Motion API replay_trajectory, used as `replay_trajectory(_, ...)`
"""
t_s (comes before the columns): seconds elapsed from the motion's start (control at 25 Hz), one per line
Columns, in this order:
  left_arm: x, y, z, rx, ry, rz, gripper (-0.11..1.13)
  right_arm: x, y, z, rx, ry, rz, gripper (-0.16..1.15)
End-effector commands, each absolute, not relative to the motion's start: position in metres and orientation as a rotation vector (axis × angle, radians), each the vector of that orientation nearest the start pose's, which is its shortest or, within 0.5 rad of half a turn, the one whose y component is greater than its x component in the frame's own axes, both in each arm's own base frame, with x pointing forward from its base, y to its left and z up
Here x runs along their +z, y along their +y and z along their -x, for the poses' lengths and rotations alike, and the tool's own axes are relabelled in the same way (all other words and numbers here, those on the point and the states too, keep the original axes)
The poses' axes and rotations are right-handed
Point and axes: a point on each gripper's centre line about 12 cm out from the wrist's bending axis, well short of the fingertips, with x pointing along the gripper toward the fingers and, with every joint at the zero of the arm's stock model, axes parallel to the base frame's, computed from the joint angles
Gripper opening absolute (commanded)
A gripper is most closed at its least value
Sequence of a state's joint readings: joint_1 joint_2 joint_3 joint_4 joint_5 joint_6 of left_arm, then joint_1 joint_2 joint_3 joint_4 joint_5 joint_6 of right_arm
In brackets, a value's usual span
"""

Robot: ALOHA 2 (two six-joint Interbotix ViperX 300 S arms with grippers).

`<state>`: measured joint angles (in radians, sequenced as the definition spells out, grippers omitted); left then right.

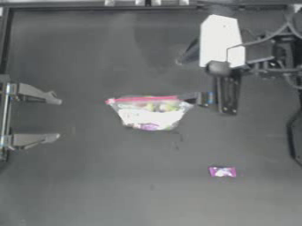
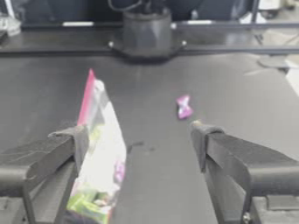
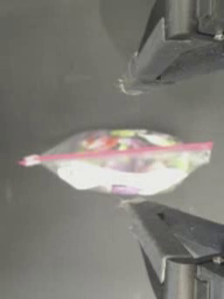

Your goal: Put candy in bag

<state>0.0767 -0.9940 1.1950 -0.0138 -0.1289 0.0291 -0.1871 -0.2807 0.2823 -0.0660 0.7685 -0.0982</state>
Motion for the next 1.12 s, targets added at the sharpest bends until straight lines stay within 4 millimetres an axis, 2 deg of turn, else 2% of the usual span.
replay_trajectory(0.04, 0.271, 0.017, -0.196, 0.088, 0.088, -0.007, 1.0, 0.363, -0.077, -0.368, -0.156, 0.773, 0.086, 1.0)
replay_trajectory(0.52, 0.263, 0.02, -0.194, 0.104, 0.105, -0.006, 1.0, 0.35, -0.092, -0.429, -0.056, 0.884, 0.107, 1.0)
replay_trajectory(1.12, 0.258, 0.021, -0.193, 0.107, 0.125, -0.004, 1.0, 0.331, -0.104, -0.482, -0.01, 0.987, 0.117, 0.98)
